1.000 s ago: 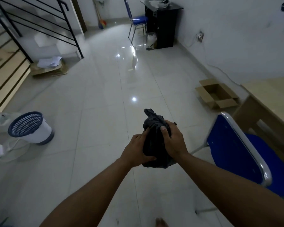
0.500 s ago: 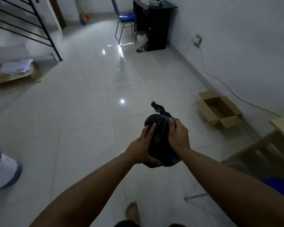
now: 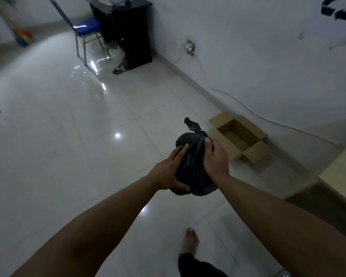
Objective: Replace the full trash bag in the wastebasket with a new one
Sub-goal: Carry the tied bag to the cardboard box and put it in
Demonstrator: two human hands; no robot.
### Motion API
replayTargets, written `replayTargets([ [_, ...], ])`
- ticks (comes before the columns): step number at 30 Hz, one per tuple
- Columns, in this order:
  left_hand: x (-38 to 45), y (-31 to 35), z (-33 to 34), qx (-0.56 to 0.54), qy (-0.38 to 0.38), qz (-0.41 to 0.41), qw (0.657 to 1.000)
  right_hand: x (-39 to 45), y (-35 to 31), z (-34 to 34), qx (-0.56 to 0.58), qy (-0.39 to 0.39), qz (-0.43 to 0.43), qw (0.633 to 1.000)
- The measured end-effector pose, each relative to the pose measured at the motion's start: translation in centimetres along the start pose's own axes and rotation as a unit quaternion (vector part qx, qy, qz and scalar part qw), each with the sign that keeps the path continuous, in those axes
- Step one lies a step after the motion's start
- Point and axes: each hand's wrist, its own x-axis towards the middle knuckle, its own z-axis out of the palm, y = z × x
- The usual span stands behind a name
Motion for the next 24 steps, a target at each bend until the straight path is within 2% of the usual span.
replayTargets([
  [10, 23.8, -1.7, -4.5, -0.036, -0.038, 0.068, 0.996, 20.7, 3.5, -3.8, -0.016, 0.03, 0.01, 0.999],
  [12, 28.6, -2.0, -4.6, -0.059, -0.046, 0.082, 0.994, 24.2, 4.6, -4.8, 0.002, -0.005, 0.005, 1.0],
  [14, 33.6, -2.9, -4.8, -0.079, -0.058, 0.095, 0.991, 27.8, 6.1, -6.1, 0.014, -0.086, 0.001, 0.996],
  [18, 44.3, -4.7, -5.3, -0.077, -0.104, 0.125, 0.984, 35.0, 9.7, -9.6, -0.079, -0.238, -0.04, 0.967],
  [21, 51.8, -5.1, -5.1, -0.079, -0.14, 0.151, 0.975, 40.5, 12.5, -11.4, -0.193, -0.263, -0.047, 0.944],
  [24, 59.0, -4.9, -3.9, -0.085, -0.167, 0.168, 0.968, 45.5, 15.8, -12.1, -0.23, -0.242, -0.033, 0.942],
])
